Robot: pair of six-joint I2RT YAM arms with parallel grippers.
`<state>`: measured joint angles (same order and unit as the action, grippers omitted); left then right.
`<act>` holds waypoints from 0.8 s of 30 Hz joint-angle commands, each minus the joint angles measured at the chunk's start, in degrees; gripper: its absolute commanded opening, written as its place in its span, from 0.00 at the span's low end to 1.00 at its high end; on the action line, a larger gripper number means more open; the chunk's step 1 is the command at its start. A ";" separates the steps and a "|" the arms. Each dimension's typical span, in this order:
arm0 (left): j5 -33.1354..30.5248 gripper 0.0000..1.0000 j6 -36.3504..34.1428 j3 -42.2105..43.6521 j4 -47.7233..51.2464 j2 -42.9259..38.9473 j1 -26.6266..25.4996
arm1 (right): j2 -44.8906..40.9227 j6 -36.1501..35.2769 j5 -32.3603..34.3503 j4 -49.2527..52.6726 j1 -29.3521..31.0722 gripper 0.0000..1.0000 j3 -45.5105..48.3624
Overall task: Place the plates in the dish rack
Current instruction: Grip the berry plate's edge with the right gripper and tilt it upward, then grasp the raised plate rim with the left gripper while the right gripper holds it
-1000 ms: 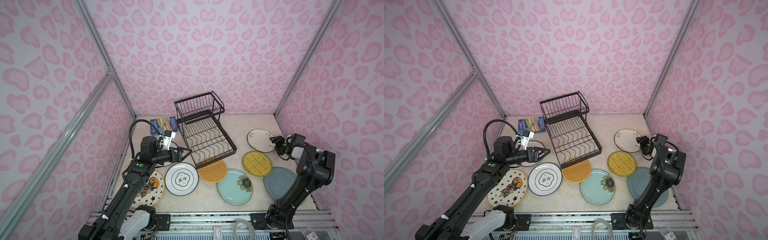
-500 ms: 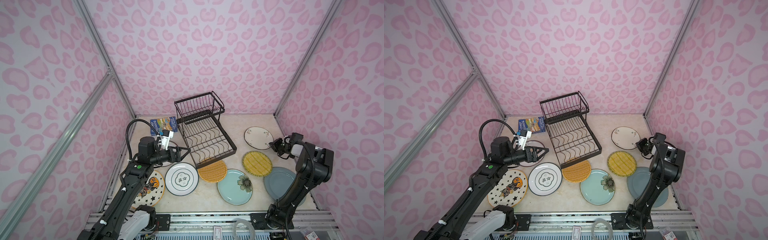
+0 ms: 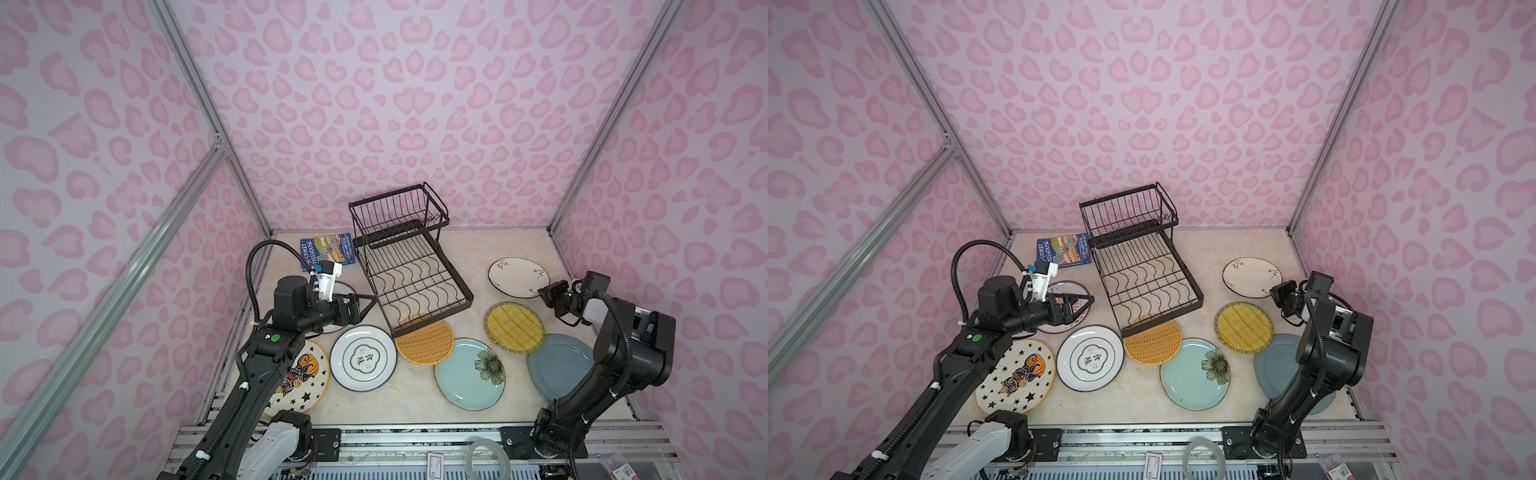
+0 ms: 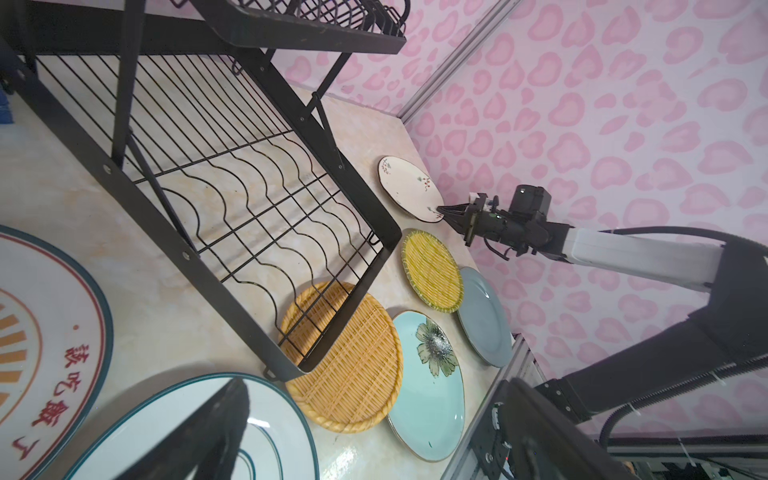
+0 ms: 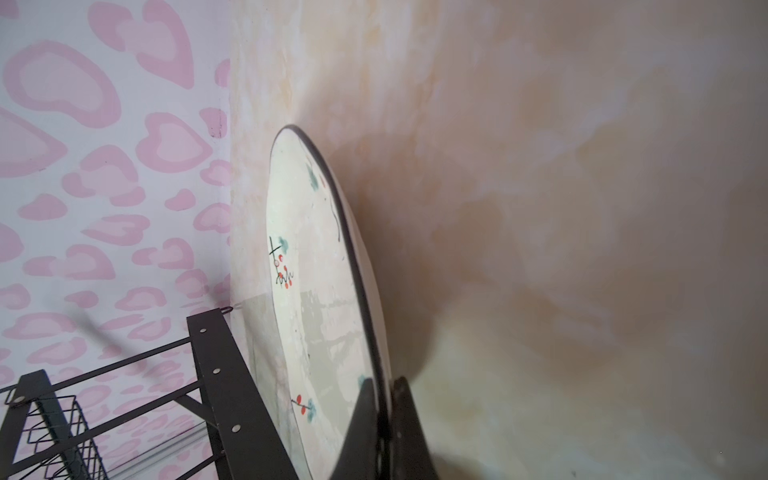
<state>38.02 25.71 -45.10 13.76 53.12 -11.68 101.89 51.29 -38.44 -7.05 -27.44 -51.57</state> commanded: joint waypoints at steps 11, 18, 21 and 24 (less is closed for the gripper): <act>-3.79 0.98 13.59 -2.64 -3.97 1.60 -1.45 | -11.66 16.51 -6.62 -16.24 4.46 0.00 6.13; -8.26 0.99 21.18 -4.63 -12.71 8.93 -11.13 | -16.77 20.99 -7.24 -17.71 11.48 0.00 7.76; -9.35 0.97 25.37 -6.50 -18.01 14.52 -15.43 | -19.20 22.32 -7.40 -17.09 14.96 0.00 8.24; -10.48 0.92 27.15 -10.40 -20.90 20.99 -19.38 | -21.76 22.46 -6.88 -14.64 18.41 0.00 8.72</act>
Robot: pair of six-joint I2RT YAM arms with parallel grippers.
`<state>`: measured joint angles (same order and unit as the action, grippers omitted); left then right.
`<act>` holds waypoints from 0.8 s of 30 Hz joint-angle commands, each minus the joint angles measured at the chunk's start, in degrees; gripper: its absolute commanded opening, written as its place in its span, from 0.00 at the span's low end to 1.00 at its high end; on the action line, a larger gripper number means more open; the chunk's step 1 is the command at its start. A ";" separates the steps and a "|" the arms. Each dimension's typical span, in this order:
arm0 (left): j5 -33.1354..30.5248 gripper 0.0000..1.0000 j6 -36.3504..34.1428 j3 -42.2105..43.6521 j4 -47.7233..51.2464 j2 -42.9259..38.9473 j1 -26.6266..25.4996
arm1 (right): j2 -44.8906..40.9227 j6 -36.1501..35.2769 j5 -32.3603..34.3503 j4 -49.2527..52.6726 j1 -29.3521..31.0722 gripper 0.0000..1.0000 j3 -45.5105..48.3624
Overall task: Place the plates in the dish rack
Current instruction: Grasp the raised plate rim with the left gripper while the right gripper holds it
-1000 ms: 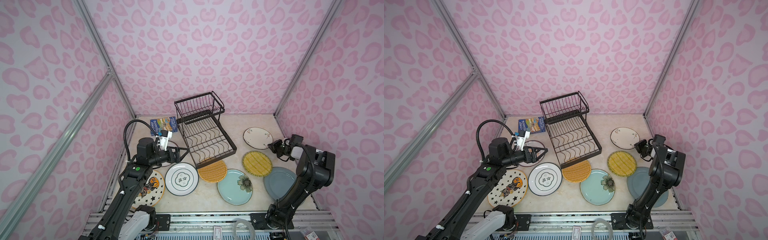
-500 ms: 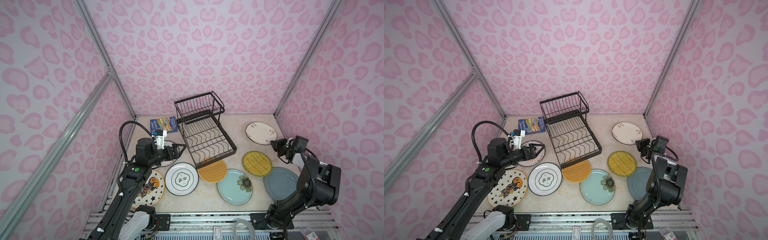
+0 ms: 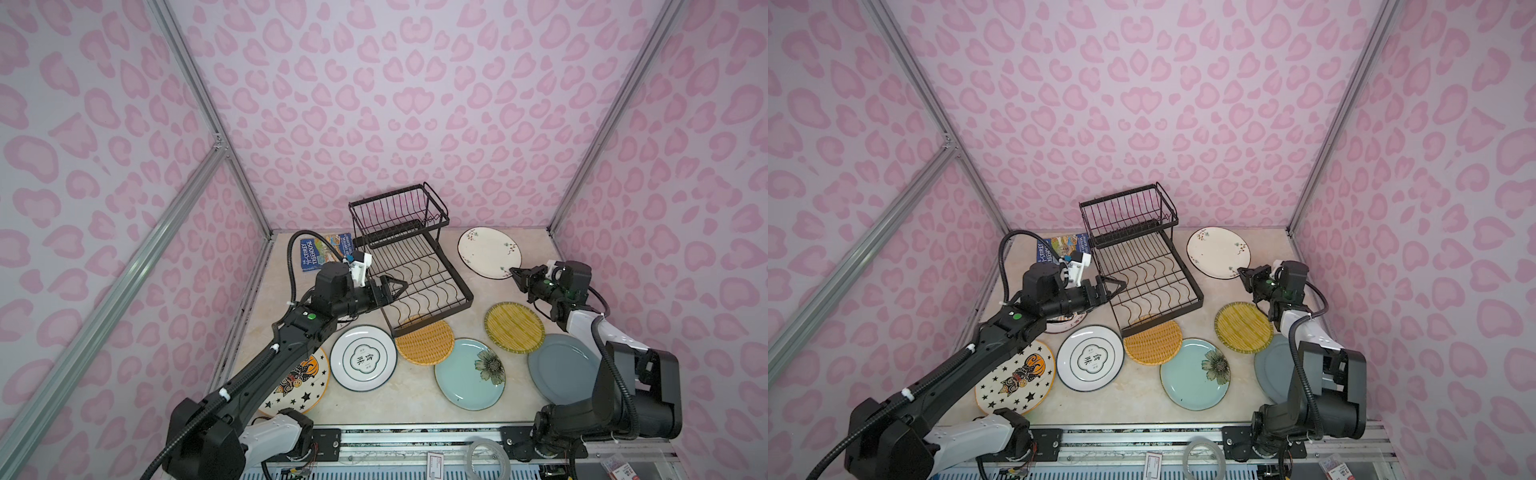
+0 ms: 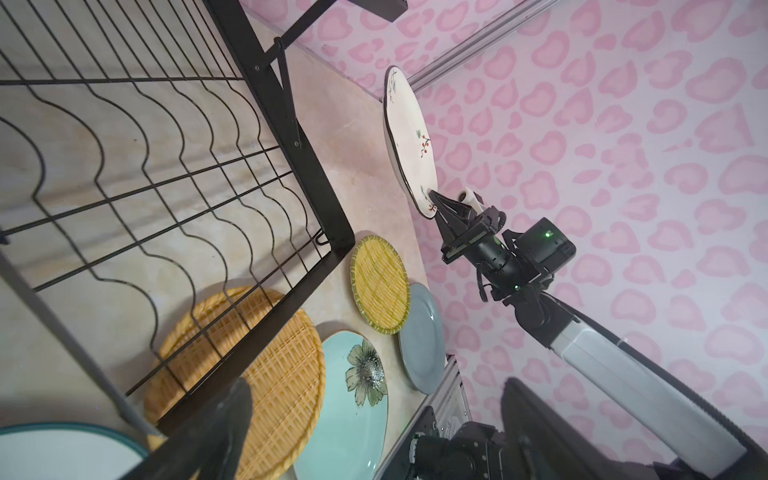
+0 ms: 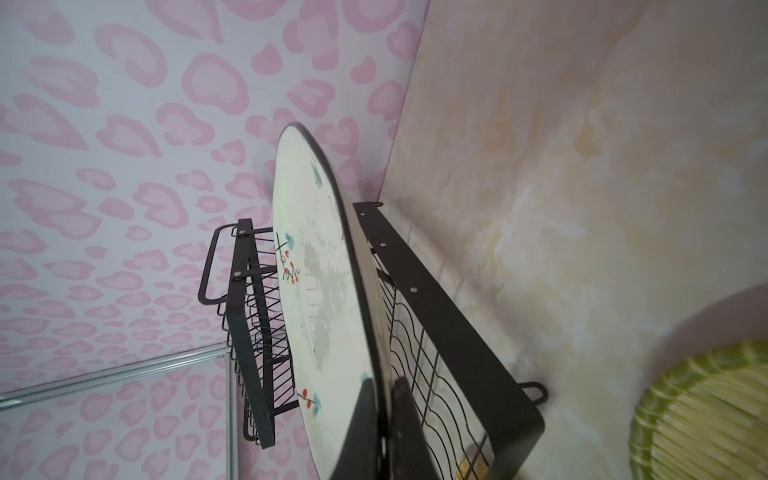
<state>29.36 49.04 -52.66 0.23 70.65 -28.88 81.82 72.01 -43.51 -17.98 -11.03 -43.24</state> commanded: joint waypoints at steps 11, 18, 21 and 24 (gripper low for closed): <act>-7.73 0.80 8.80 -14.83 -10.60 20.03 -7.83 | -10.02 2.90 -1.15 0.53 9.07 0.00 3.23; -8.12 0.69 11.16 -18.47 -10.08 25.80 -7.94 | -12.12 3.18 -1.75 1.14 9.77 0.00 4.25; -7.83 0.66 11.25 -20.03 -10.00 27.60 -8.03 | -12.43 3.23 -1.95 1.18 10.01 0.00 4.72; -7.75 0.64 11.60 -21.01 -9.98 28.76 -8.02 | -12.72 3.60 -2.29 0.50 10.15 0.00 5.18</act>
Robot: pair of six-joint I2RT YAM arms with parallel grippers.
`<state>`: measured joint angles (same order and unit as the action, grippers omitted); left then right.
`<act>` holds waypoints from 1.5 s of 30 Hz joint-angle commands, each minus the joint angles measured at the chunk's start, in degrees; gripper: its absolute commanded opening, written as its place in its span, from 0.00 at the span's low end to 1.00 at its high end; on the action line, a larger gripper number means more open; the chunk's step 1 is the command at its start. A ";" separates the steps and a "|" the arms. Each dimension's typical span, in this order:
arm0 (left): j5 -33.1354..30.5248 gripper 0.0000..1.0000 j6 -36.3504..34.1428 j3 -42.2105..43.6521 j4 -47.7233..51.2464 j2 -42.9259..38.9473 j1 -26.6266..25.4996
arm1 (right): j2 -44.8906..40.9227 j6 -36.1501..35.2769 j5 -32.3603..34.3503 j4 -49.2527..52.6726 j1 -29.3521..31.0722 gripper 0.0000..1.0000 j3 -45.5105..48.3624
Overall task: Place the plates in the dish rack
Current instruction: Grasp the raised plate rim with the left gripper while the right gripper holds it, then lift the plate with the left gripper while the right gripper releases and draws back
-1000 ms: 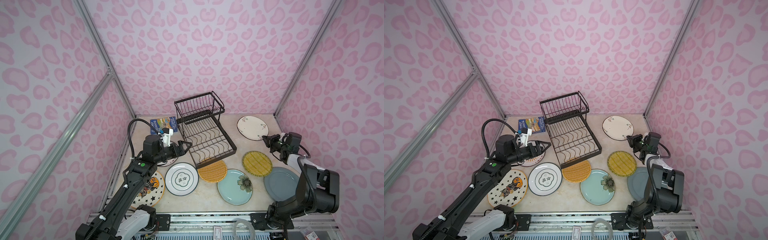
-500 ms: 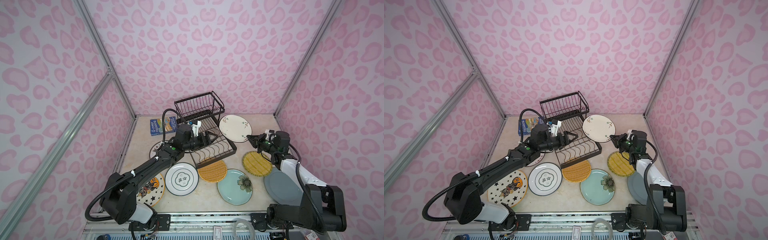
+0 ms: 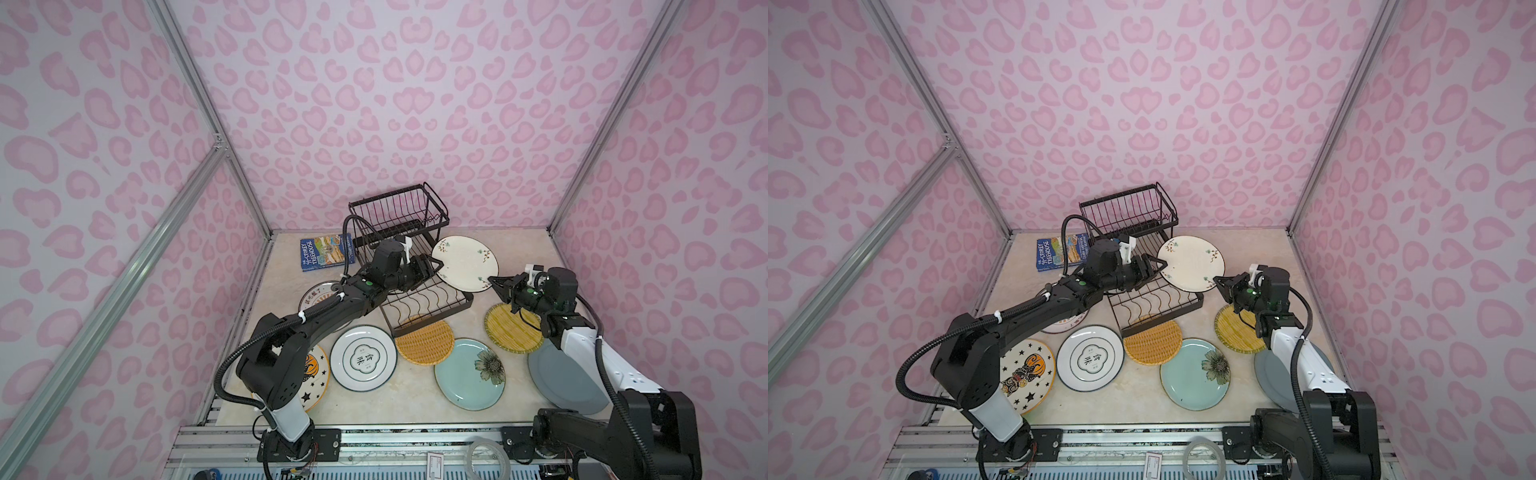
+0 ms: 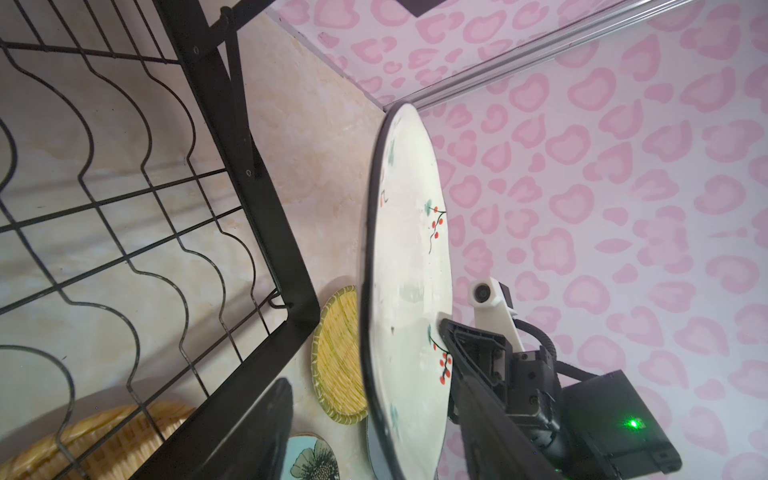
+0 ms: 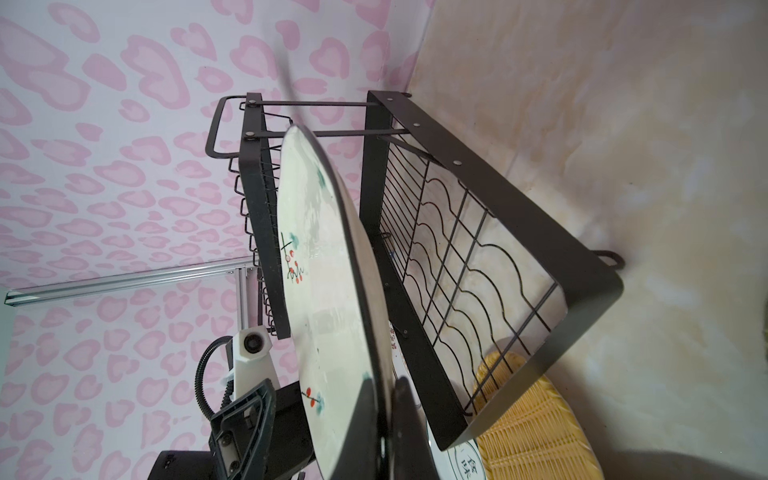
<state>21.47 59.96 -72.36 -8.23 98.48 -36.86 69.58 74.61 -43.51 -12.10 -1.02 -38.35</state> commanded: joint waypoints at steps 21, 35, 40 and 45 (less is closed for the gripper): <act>2.69 0.12 10.39 -2.56 -7.19 6.12 -0.14 | -1.38 -0.06 -2.90 -4.53 0.61 0.00 0.91; -0.40 0.03 14.61 7.41 -9.28 -5.91 -0.86 | -3.29 -12.02 -0.52 9.67 1.54 0.49 -5.63; -3.75 0.03 12.69 13.38 -5.45 -14.29 -1.10 | -3.33 -18.46 2.87 16.90 1.45 0.66 -9.72; -8.78 0.03 7.74 15.72 5.07 -24.06 -1.70 | -2.98 -23.82 6.60 21.79 1.51 0.75 -13.26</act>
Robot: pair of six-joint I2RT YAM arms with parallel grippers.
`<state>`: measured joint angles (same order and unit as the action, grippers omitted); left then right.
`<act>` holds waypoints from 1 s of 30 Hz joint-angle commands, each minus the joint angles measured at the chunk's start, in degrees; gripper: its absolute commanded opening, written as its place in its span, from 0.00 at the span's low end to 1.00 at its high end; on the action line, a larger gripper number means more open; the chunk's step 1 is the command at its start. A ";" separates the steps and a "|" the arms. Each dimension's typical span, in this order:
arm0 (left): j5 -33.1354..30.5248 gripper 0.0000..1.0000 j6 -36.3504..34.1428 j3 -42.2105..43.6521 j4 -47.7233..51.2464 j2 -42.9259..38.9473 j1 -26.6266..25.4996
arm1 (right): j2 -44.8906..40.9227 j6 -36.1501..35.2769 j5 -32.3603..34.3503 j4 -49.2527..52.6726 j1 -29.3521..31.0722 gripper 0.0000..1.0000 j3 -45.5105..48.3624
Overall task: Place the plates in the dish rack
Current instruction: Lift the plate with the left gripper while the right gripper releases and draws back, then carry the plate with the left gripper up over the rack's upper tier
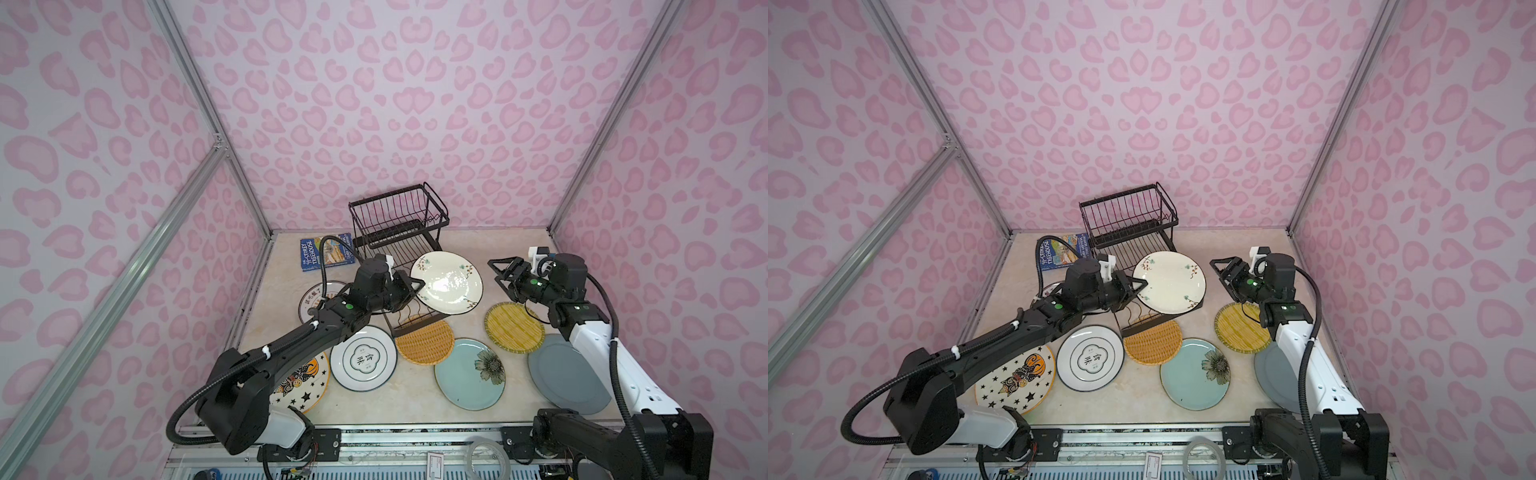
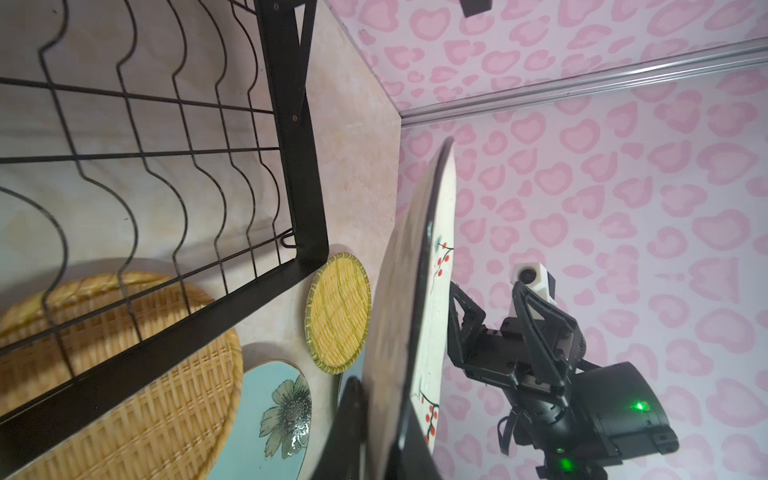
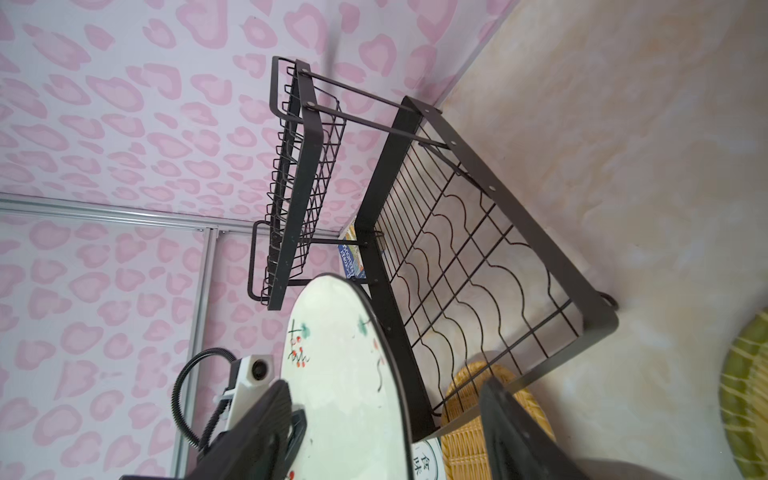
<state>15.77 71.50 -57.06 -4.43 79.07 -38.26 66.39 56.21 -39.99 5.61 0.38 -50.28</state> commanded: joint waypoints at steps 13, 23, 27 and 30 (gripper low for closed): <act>-26.62 0.03 -17.91 -13.80 36.53 -26.26 -0.64 | 7.60 -18.14 15.54 9.55 6.33 0.85 -6.93; -43.42 0.03 -26.82 -35.90 45.27 -16.98 -0.67 | 10.10 -21.59 17.80 8.26 13.37 0.95 -7.44; -49.72 0.03 -29.43 -43.60 45.60 -10.48 -0.67 | 9.39 -22.32 18.32 8.12 15.19 0.97 -6.67; -55.05 0.03 -31.42 -50.07 46.24 -4.53 -0.62 | 8.81 -22.93 18.70 8.02 16.77 0.97 -5.82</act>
<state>-30.72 43.09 -102.45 45.56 71.24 -38.96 75.61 34.92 -22.44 14.46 16.23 -56.86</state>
